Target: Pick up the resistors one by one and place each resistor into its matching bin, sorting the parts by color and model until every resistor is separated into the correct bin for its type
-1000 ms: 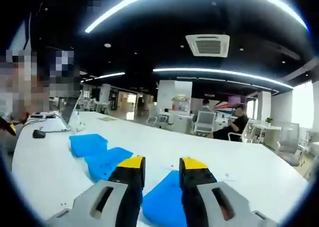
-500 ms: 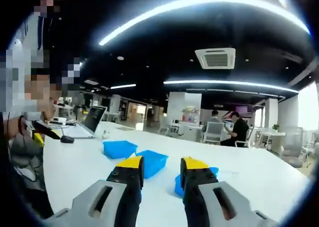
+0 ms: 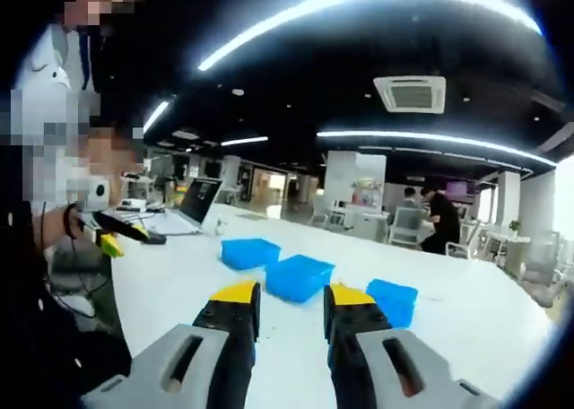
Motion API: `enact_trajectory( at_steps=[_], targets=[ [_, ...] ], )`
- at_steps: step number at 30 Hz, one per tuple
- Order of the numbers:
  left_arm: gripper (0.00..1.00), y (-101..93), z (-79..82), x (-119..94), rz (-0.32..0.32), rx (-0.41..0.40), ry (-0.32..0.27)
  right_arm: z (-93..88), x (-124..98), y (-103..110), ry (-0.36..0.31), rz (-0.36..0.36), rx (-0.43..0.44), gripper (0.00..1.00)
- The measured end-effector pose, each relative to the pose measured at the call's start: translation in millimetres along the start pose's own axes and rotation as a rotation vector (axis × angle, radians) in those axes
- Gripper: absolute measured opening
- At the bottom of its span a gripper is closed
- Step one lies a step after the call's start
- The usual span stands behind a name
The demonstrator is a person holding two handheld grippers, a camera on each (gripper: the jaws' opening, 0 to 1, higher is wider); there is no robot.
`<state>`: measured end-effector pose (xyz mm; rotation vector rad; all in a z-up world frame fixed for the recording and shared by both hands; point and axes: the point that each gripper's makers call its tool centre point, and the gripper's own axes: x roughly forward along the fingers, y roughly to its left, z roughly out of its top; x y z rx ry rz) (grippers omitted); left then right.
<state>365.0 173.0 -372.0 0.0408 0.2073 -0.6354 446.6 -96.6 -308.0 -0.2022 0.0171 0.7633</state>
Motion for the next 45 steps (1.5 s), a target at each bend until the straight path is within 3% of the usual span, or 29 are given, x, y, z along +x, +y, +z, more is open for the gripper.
enact_trajectory(
  at_steps=[6, 11, 20, 25, 33, 41, 45],
  targets=[
    [0.57, 0.4, -6.0, -7.7, 0.010, -0.006, 0.008, -9.4, 30.2, 21.3, 0.141, 0.208, -0.077, 0.30],
    [0.57, 1.2, -11.9, -14.0, 0.023, -0.012, 0.018, -29.1, 54.6, 43.1, 0.318, 0.403, -0.162, 0.30],
    [0.57, 5.8, -17.9, -24.1, 0.044, -0.023, 0.022, -69.8, 90.2, 78.4, 0.579, 0.652, -0.338, 0.27],
    [0.57, 7.0, -19.3, -29.2, 0.051, -0.025, 0.022, -97.1, 110.4, 88.1, 0.698, 0.730, -0.402, 0.23],
    [0.57, 9.0, -23.9, -37.8, 0.071, -0.040, 0.021, -131.6, 129.8, 95.1, 0.814, 0.813, -0.469, 0.19],
    [0.57, 12.1, -28.9, -41.9, 0.085, -0.056, 0.023, -148.4, 135.1, 91.5, 0.866, 0.843, -0.476, 0.16],
    [0.57, 12.3, -28.9, -41.2, 0.081, -0.059, 0.021, -149.5, 137.6, 90.2, 0.880, 0.840, -0.439, 0.15]
  ],
)
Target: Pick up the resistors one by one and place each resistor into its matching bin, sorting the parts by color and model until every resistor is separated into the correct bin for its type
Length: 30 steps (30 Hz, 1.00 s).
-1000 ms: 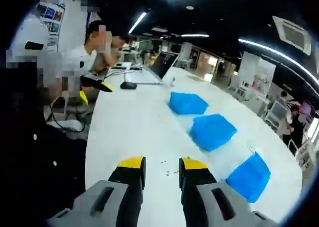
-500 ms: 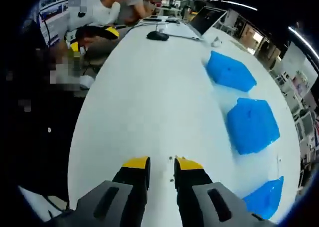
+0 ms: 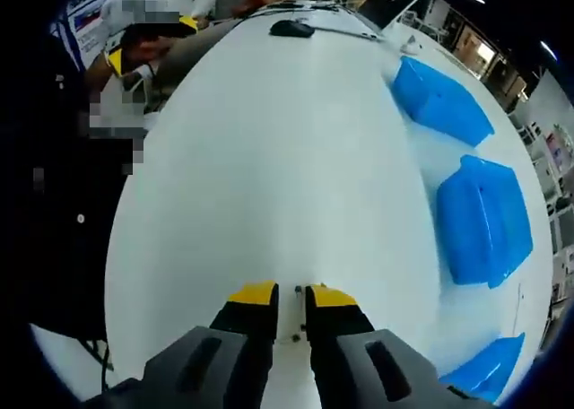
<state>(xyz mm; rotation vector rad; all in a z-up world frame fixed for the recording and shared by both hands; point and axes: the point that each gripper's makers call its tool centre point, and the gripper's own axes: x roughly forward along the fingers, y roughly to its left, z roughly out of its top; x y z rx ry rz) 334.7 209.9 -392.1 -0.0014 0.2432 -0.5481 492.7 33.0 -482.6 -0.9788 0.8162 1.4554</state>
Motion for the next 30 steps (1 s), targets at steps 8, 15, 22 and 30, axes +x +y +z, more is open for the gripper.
enact_trajectory(
  at_steps=[8, 15, 22, 30],
  targets=[
    [0.57, -1.2, -2.9, 0.4, -0.003, 0.000, 0.008, -1.6, 0.7, -1.3, 0.003, 0.008, 0.014, 0.10],
    [0.57, -2.0, -1.7, 2.7, -0.008, 0.003, 0.009, -2.4, 1.2, 1.3, 0.015, -0.006, -0.023, 0.05],
    [0.57, -4.0, 2.5, 5.9, -0.020, 0.004, 0.004, 5.2, -8.7, -0.3, -0.057, -0.030, 0.002, 0.04],
    [0.57, -8.5, 12.0, 15.5, -0.044, 0.025, 0.002, 13.0, -52.2, 3.1, -0.245, -0.098, 0.115, 0.04]
  ],
)
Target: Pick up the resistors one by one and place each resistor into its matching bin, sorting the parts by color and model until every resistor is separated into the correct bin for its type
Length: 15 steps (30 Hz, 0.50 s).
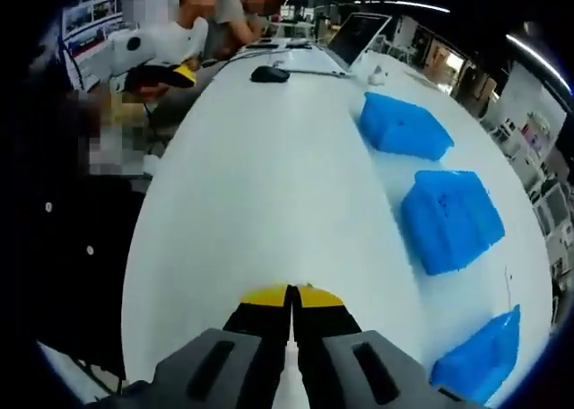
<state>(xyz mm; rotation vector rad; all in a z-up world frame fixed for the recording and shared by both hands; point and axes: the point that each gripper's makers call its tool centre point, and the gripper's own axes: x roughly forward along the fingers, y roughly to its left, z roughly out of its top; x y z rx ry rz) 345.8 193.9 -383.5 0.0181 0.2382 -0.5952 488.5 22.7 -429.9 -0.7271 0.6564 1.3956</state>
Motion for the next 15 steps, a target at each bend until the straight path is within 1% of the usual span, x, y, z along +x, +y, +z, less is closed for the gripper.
enact_trajectory(
  at_steps=[3, 4, 6, 8, 9, 11, 12, 13, 14, 15],
  targets=[
    [0.57, -2.2, 3.4, 3.3, -0.011, 0.006, -0.003, 2.4, -19.5, -1.0, -0.074, -0.043, 0.046, 0.04],
    [0.57, -2.8, 4.1, 4.8, -0.013, 0.008, -0.002, 3.8, -32.9, -1.0, -0.132, -0.072, 0.084, 0.04],
    [0.57, -3.9, 5.5, 8.3, -0.017, 0.014, -0.001, 3.8, -50.2, -1.7, -0.205, -0.117, 0.132, 0.04],
    [0.57, -5.0, 7.1, 11.4, -0.022, 0.015, -0.002, 0.2, -70.1, -8.7, -0.288, -0.179, 0.181, 0.04],
    [0.57, -5.6, 7.8, 12.8, -0.024, 0.017, -0.002, -0.3, -76.8, -9.7, -0.318, -0.203, 0.200, 0.04],
    [0.57, -6.7, 9.7, 15.5, -0.027, 0.019, -0.004, -2.3, -96.7, -9.0, -0.411, -0.283, 0.250, 0.04],
    [0.57, -7.3, 10.5, 16.9, -0.030, 0.021, -0.004, -3.1, -108.0, -9.3, -0.463, -0.332, 0.257, 0.04],
    [0.57, -7.8, 11.0, 18.1, -0.031, 0.022, -0.004, -5.9, -118.6, -8.6, -0.504, -0.378, 0.288, 0.04],
    [0.57, -8.5, 11.4, 19.3, -0.034, 0.023, -0.003, -9.1, -129.3, -8.3, -0.547, -0.439, 0.315, 0.04],
    [0.57, -9.1, 11.5, 20.2, -0.035, 0.025, -0.002, -12.6, -140.3, -7.9, -0.586, -0.505, 0.324, 0.04]
  ],
)
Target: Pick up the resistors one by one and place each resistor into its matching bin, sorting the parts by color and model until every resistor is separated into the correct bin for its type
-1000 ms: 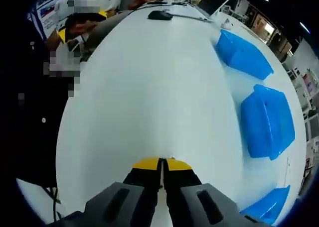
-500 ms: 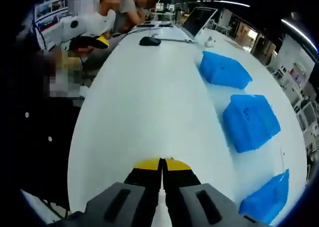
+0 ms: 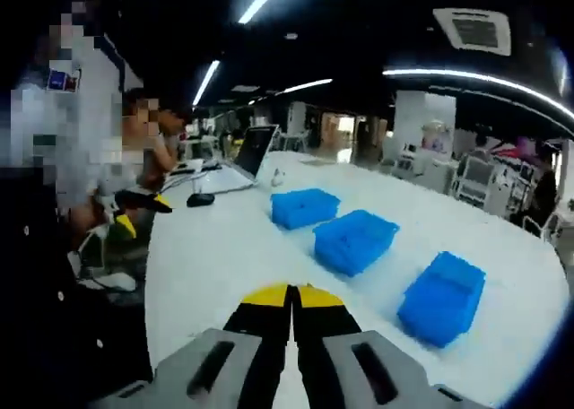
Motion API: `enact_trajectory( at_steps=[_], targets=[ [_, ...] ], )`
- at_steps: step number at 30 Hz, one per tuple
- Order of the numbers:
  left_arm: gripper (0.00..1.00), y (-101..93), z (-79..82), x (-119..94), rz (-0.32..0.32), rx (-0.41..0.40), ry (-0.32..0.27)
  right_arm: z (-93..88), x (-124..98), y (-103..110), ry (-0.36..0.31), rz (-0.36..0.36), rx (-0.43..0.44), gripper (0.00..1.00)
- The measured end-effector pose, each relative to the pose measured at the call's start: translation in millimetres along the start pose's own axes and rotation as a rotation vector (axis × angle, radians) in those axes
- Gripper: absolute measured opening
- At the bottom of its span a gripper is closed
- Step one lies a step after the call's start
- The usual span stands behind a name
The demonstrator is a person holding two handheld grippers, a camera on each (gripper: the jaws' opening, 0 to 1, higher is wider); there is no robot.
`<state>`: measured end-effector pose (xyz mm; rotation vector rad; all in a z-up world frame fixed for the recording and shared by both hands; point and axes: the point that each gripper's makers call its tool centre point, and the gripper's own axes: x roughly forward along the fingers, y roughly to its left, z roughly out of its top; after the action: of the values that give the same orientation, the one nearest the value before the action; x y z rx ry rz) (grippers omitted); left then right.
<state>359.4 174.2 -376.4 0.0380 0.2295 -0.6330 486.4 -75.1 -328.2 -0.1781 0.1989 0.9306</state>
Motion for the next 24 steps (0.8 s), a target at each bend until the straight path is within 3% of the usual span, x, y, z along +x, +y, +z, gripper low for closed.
enact_trajectory(
  at_steps=[3, 5, 8, 11, 16, 24],
  targets=[
    [0.57, -0.8, 1.2, 1.9, 0.000, -0.001, -0.002, 3.0, -30.6, -5.2, -0.114, -0.157, 0.033, 0.04],
    [0.57, -1.6, 2.2, 2.8, 0.001, 0.001, -0.002, 4.2, -44.5, 1.5, -0.173, -0.203, 0.074, 0.04],
    [0.57, -2.4, 3.7, 2.3, 0.002, 0.004, -0.003, 7.4, -61.7, -2.1, -0.214, -0.330, 0.034, 0.04],
    [0.57, -2.8, 4.3, 1.4, 0.002, 0.004, -0.004, 16.7, -67.2, -5.7, -0.249, -0.358, 0.038, 0.04],
    [0.57, -3.7, 3.8, -0.5, -0.001, 0.008, -0.005, 36.6, -57.1, -32.6, -0.266, -0.397, -0.001, 0.04],
    [0.57, -1.5, 0.1, -7.9, 0.011, -0.002, -0.013, 62.2, -11.6, -107.8, -0.278, -0.457, -0.003, 0.04]
  ],
)
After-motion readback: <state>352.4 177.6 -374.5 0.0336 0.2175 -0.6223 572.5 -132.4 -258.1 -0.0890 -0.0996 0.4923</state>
